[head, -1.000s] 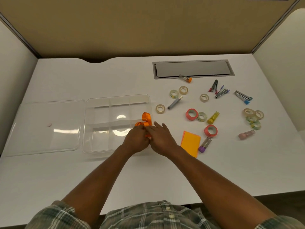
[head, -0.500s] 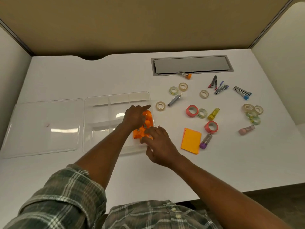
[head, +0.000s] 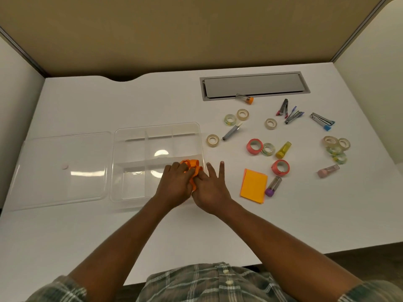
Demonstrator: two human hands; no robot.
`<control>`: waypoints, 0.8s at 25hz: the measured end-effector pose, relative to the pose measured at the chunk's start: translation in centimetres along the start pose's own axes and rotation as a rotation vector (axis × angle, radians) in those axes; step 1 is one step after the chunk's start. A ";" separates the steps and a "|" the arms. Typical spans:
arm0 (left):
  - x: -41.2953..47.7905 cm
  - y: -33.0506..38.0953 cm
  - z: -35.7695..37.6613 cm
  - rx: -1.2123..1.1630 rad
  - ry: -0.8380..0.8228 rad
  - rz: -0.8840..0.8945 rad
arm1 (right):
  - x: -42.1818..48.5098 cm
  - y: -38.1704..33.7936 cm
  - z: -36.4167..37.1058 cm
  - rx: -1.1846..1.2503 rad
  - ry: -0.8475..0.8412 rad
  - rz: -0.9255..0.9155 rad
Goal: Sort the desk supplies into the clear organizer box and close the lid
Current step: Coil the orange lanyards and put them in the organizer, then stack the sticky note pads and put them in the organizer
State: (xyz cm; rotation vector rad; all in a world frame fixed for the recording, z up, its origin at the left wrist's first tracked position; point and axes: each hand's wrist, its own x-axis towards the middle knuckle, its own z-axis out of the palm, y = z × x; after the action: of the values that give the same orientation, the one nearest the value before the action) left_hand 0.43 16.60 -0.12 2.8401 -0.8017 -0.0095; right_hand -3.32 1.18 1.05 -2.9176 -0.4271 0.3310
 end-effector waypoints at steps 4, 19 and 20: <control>-0.7 0.7 0.2 -0.030 -0.048 -0.117 | -0.7 1.3 -0.7 0.132 0.117 -0.015; 6.1 18.4 3.5 -0.751 -0.335 -0.644 | -8.5 17.0 -0.3 0.508 -0.069 0.687; 6.3 19.1 4.2 -0.759 -0.329 -0.707 | -8.5 17.3 -0.2 0.532 -0.084 0.684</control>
State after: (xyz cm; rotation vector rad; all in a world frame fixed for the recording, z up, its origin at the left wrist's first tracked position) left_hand -4.30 -3.34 -0.46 2.2325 0.1968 -0.7201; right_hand -6.67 -17.69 -0.63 -2.4263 0.5856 0.5513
